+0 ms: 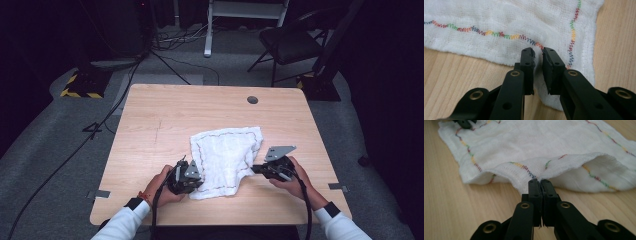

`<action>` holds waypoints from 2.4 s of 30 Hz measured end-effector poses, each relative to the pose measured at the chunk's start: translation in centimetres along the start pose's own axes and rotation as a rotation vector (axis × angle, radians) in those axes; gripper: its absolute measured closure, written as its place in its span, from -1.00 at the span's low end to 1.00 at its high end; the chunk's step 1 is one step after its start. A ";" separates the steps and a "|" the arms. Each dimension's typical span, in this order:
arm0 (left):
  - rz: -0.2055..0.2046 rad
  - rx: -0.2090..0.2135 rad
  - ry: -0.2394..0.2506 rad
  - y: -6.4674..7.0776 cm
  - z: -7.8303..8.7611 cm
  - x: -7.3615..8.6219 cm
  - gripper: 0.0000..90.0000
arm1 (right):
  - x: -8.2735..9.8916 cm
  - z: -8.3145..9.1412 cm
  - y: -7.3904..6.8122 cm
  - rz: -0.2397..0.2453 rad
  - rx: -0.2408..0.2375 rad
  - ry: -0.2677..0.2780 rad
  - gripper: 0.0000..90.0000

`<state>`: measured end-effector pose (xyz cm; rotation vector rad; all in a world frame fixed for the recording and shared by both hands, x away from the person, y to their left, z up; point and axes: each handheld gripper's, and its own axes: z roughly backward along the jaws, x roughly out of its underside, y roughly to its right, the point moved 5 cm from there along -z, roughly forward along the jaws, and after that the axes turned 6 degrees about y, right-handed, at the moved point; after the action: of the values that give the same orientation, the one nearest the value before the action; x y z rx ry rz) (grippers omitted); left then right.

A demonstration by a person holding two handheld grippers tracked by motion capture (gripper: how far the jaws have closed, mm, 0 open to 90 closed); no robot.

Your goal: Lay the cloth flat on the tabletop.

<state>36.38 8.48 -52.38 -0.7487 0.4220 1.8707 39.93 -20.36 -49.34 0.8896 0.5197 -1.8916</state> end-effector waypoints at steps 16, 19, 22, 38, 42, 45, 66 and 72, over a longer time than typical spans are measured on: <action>0.029 0.000 0.003 1.1 0.7 0.2 0.53 | 8.0 6.8 -1.1 -0.146 0.105 -0.054 0.51; 0.092 -0.076 0.038 -0.3 1.3 0.1 0.06 | 7.3 7.6 0.4 -0.180 0.170 0.003 0.26; 0.160 -0.160 0.056 -2.3 1.7 0.1 -0.21 | 6.2 7.6 2.1 -0.166 0.219 0.036 0.15; 0.242 -0.251 0.161 -9.7 -0.3 -2.8 -0.61 | -0.4 0.8 11.1 -0.160 0.318 0.078 -0.10; 0.251 -0.236 0.137 -10.6 -1.2 -3.1 -0.60 | -0.7 -0.7 12.4 -0.168 0.326 0.071 -0.12; 0.253 -0.263 0.113 -11.7 -1.9 -3.3 -0.58 | -0.9 -2.9 14.1 -0.199 0.321 0.036 -0.14; 0.287 -0.152 0.067 -14.3 -4.5 -3.3 0.25 | -1.1 -6.7 14.7 -0.248 0.220 -0.039 0.31; 0.293 -0.150 0.078 -15.4 -4.3 -3.4 0.74 | -1.8 -7.0 14.0 -0.195 0.207 -0.055 0.87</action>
<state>52.62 9.83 -52.57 -0.9010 0.4639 2.1712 55.38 -21.06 -52.29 0.9455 0.3935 -2.1713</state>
